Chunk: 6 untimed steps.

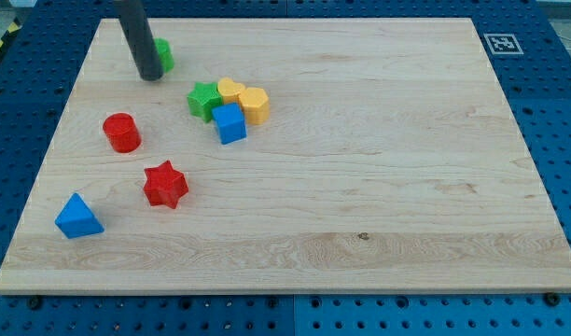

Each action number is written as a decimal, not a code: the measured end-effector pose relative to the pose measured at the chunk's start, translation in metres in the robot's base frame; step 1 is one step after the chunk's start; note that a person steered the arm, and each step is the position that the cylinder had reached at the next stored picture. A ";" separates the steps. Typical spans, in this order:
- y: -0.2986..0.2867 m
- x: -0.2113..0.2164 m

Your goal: Drag the green circle to the top center of the board

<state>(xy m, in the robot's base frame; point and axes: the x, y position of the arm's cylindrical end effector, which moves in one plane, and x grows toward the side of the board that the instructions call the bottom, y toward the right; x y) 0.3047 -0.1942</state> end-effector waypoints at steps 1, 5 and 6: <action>0.000 -0.048; -0.052 -0.113; -0.048 -0.114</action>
<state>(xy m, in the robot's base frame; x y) 0.1910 -0.2424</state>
